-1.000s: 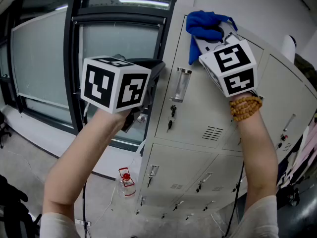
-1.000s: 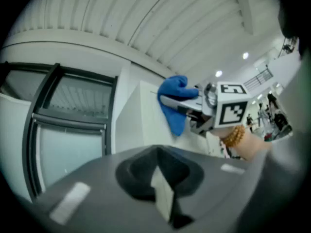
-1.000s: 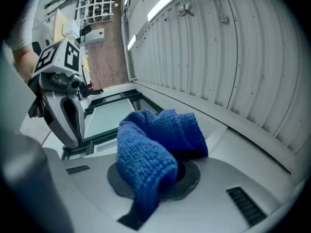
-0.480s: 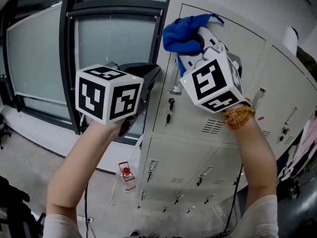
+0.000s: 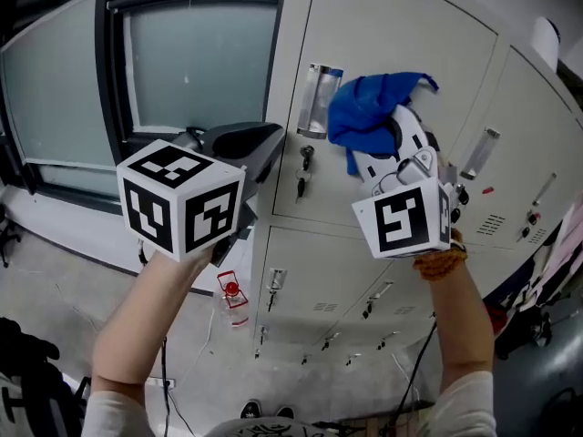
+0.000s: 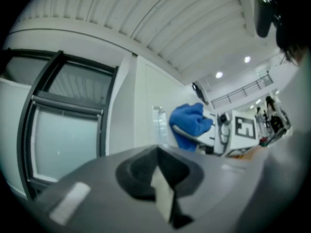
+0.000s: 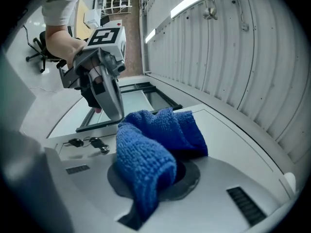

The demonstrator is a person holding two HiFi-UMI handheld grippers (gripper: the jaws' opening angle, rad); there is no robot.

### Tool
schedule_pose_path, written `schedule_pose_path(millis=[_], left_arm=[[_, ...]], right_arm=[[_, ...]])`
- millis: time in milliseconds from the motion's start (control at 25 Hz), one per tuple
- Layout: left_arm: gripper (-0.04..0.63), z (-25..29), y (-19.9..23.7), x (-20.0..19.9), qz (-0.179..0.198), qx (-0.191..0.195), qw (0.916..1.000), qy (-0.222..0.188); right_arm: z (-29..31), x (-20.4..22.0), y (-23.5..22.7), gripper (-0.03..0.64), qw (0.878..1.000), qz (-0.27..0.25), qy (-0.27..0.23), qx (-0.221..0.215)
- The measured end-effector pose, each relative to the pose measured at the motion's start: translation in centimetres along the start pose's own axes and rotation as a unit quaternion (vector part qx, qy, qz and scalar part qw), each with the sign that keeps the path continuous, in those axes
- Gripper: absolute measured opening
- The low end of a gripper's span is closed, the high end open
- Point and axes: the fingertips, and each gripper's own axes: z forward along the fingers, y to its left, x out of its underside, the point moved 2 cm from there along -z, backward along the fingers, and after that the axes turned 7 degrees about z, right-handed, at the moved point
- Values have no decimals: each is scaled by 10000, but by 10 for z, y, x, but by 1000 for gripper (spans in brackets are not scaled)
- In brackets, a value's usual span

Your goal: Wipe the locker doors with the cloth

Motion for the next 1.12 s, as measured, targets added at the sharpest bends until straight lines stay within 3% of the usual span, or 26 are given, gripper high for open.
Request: schedule_pose_path(millis=[520,920,1120], left_arm=[[3,-5,-20,60,-240,13,9995,193],[3,1,-32,108,-655,11,9973,334],[3,0,-39,111,-772,-17,9964,342]], right_arm=[[-14,28,105,32,9998,127,-15,-122],[-30,61,186,32,9955,-365,213,-852],[-49,82,193,34,9910,-582,395,-1138]])
